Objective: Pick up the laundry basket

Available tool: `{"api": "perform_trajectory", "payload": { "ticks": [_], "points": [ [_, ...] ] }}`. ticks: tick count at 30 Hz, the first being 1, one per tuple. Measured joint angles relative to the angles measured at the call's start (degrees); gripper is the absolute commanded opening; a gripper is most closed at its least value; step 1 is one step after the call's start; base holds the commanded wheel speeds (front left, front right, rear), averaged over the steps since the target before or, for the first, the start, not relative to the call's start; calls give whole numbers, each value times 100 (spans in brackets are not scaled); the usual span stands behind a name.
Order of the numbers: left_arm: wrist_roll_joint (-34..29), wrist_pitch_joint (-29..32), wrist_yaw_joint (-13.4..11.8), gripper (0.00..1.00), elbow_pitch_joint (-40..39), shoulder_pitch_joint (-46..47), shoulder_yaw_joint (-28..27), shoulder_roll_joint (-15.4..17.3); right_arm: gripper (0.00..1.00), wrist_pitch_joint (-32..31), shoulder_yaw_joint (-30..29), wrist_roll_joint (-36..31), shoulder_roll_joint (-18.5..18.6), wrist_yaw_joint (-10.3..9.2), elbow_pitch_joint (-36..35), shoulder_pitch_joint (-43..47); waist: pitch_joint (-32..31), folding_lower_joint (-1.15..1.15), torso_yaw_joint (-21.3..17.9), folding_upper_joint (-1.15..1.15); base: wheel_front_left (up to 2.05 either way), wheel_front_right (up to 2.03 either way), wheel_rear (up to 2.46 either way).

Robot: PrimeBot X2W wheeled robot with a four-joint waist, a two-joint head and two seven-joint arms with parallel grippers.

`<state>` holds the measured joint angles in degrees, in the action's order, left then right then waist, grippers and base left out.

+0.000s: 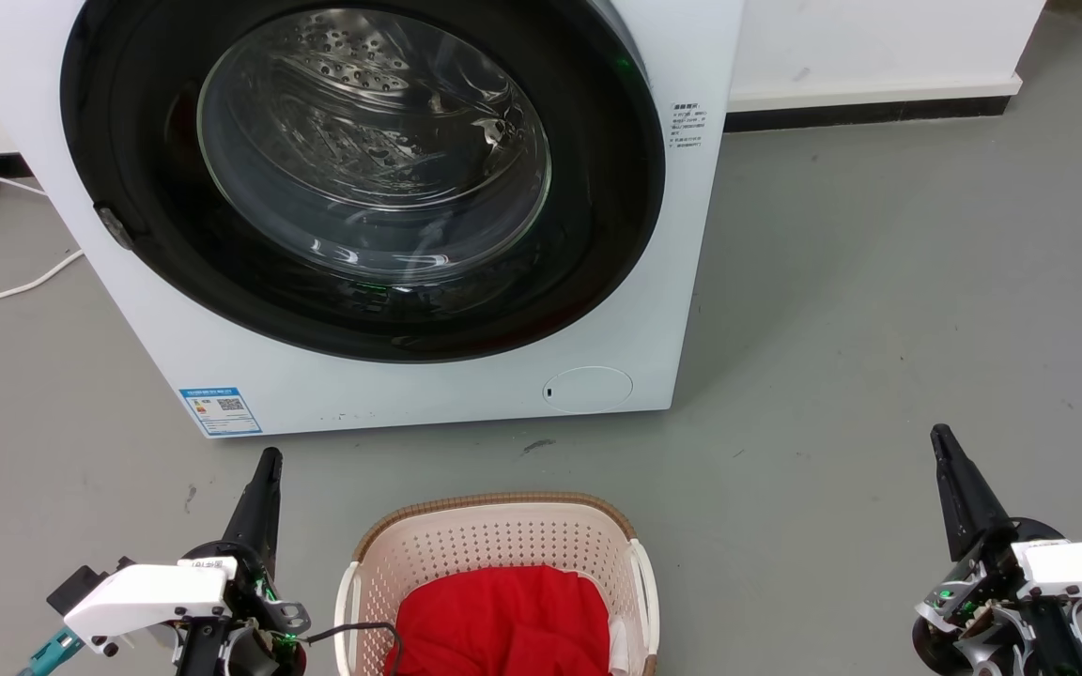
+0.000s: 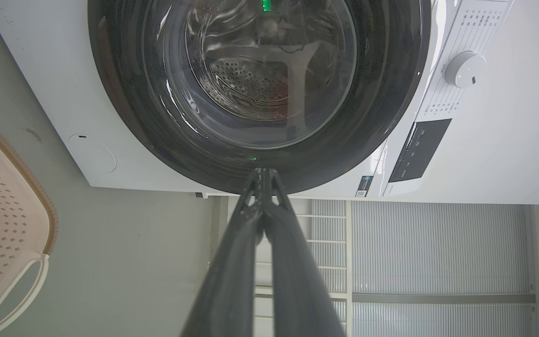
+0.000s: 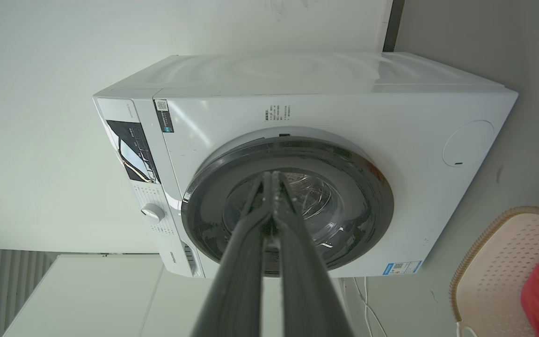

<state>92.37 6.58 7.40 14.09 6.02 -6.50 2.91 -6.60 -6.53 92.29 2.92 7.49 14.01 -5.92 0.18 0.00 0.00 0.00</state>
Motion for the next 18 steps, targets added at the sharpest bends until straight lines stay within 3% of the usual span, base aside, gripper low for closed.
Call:
{"api": "perform_trajectory", "payload": {
  "ticks": [18],
  "points": [
    [0, 0, 1, 0, 0, 0, 0, 0, 0, 0, 0, 0, 0, 0, 0, 0, 0, 0, 0, 0, 0, 0, 0]
  ]
}}
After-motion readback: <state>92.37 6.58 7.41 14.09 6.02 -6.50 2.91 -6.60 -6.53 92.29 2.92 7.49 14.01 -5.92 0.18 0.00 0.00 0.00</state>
